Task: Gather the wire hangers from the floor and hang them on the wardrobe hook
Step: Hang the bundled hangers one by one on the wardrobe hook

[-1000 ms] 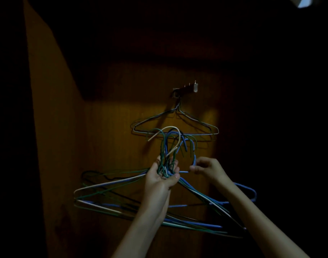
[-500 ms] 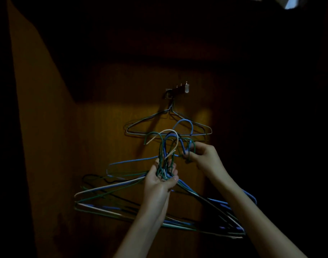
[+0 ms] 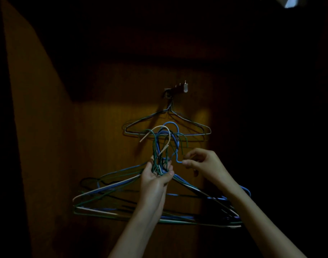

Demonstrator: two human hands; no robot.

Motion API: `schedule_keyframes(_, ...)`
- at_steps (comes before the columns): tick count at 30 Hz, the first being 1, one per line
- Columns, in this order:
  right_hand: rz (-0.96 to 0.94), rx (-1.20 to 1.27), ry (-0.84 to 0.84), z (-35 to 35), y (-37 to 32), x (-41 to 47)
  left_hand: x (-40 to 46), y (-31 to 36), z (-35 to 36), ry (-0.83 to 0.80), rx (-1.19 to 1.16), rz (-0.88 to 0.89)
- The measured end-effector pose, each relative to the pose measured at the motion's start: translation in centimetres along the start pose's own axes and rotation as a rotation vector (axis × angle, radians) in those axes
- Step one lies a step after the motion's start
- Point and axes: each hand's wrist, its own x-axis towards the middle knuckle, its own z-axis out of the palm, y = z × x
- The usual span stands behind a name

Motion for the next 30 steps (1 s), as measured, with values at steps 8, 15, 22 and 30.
schedule_keyframes(8,0.033,-0.116,0.085,-2.5,1.9,-1.5,1.4,1.0,0.0,0.012,-0.003,0.040)
schedule_keyframes(15,-0.151,-0.230,0.381,-2.7,2.4,-0.6,2.8,1.6,0.7,-0.048,-0.010,0.067)
schedule_keyframes(22,-0.309,-0.296,0.612,-5.5,1.1,2.5,4.8,2.9,0.7,-0.050,-0.008,0.150)
schedule_keyframes(30,-0.198,-0.297,0.697,-6.9,2.4,7.8,7.1,3.7,0.2,-0.033,-0.004,0.208)
